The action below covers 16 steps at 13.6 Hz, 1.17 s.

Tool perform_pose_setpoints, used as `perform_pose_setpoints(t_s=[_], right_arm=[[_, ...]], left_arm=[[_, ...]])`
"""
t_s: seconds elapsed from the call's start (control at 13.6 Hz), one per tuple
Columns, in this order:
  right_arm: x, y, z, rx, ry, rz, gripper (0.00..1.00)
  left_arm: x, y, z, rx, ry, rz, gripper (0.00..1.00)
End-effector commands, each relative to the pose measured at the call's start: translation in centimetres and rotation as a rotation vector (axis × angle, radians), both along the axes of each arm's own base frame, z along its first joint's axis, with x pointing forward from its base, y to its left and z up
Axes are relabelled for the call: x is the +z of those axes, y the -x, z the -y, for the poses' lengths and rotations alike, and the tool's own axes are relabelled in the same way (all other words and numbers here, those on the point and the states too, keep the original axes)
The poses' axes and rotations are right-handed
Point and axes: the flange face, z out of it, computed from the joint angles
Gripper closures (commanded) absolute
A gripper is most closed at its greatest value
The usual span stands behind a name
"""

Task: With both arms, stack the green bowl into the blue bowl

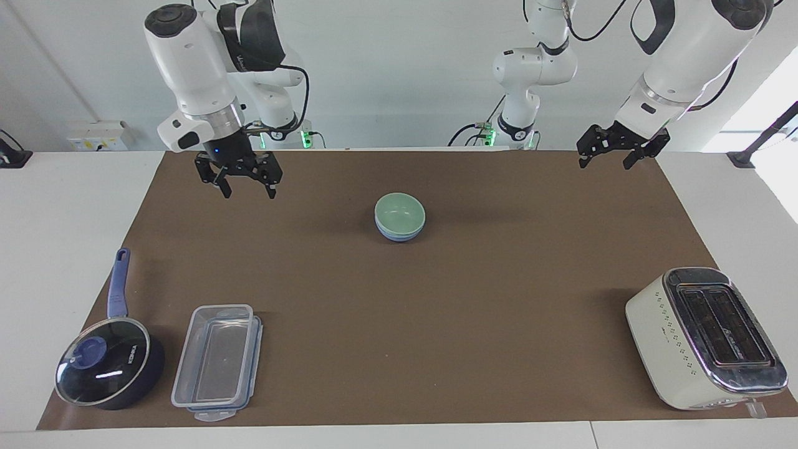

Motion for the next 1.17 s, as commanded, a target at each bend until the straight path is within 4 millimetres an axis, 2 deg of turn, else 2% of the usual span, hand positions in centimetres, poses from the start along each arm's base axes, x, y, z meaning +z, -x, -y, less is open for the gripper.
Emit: perform_pose_setpoints(t_s=[0.0,0.07,0.22,0.44,0.81,0.95,1.1], right_arm=[[1.9,-2.2,2.9,-0.013,0.015,-0.050,0.00],[2.6,-2.6,4.9,-0.044,0.024,-0.052,0.00],[3.1,-3.0,6.0,-0.061,0.021,-0.043,0.00],[3.0,-2.4,7.3,-0.083,0.024,-0.087,0.00],[4.0,-1.3,7.5,-0.084,0.044,-0.129,0.00],[4.2,-0.8,6.3,-0.065,0.050,-0.133,0.00],[4.6,-0.4,7.2,-0.079,0.053,-0.136,0.00]], left_arm=[[0.3,0.2,-0.2,-0.015,-0.025,0.019,0.00],[0.3,0.2,-0.2,-0.015,-0.025,0.019,0.00],[0.3,0.2,-0.2,-0.015,-0.025,0.019,0.00],[0.3,0.2,-0.2,-0.015,-0.025,0.019,0.00],[0.3,0.2,-0.2,-0.013,-0.025,0.019,0.00],[0.4,0.2,-0.2,-0.013,-0.025,0.020,0.00],[0.4,0.2,-0.2,-0.013,-0.025,0.020,0.00]])
